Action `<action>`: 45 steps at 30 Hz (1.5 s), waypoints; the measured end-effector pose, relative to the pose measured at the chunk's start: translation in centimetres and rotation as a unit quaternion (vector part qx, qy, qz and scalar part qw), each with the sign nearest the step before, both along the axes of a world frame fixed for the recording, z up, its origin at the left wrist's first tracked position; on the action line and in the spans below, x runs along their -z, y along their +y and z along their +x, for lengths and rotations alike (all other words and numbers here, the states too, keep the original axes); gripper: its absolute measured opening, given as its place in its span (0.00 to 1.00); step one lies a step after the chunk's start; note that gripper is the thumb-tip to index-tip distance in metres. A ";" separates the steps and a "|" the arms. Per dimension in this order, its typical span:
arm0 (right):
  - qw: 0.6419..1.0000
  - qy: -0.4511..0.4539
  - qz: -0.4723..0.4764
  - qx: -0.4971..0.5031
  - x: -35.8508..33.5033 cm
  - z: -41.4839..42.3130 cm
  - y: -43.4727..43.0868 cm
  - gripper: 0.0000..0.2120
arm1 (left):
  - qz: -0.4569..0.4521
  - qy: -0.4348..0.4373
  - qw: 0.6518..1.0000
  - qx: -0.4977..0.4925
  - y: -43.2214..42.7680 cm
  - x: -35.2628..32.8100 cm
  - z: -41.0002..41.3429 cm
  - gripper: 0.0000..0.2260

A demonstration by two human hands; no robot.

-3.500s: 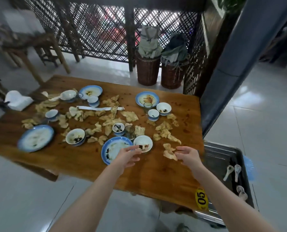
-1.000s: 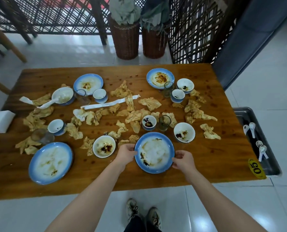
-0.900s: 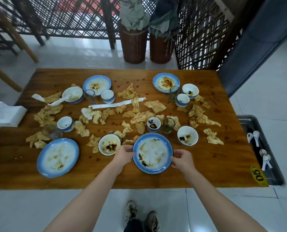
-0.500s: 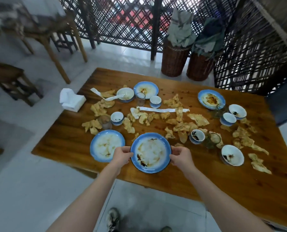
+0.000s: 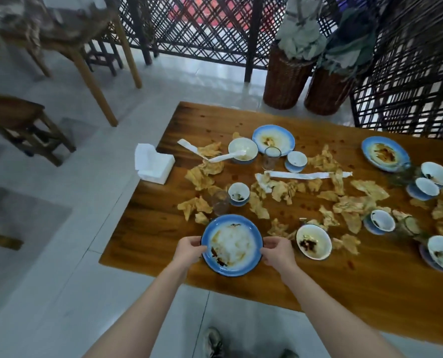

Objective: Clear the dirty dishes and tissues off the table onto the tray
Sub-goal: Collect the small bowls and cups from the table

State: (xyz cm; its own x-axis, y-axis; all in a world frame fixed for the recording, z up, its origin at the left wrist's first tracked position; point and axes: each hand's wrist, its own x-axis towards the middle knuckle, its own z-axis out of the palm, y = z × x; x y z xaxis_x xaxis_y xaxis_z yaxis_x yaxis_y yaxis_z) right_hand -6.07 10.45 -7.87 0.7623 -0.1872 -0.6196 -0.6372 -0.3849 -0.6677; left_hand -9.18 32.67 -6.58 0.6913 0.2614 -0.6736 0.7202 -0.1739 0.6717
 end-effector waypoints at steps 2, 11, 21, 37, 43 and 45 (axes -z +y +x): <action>1.000 0.004 -0.004 0.004 0.1 0.3 0.5 0.17 | 0.004 0.007 1.000 0.016 0.5 0.5 0.7 0.18; 0.999 0.027 -0.018 0.010 0.4 0.4 1.3 0.16 | 0.019 0.042 0.998 0.053 1.9 1.7 1.4 0.18; 0.999 0.026 -0.019 0.019 -1.9 1.3 -0.2 0.15 | 0.030 0.050 0.996 0.069 1.3 0.1 3.2 0.22; 0.989 -0.100 0.010 0.104 -8.2 11.3 -16.3 0.12 | -0.042 -0.046 0.993 0.102 -11.4 -6.6 14.6 0.13; 0.988 -0.110 0.009 0.108 -8.5 17.4 -26.2 0.14 | -0.085 -0.032 0.989 0.117 -21.5 -7.3 21.6 0.09; 0.988 -0.119 -0.003 0.094 -8.2 19.6 -29.2 0.15 | -0.093 -0.034 0.987 0.130 -24.8 -7.1 23.9 0.10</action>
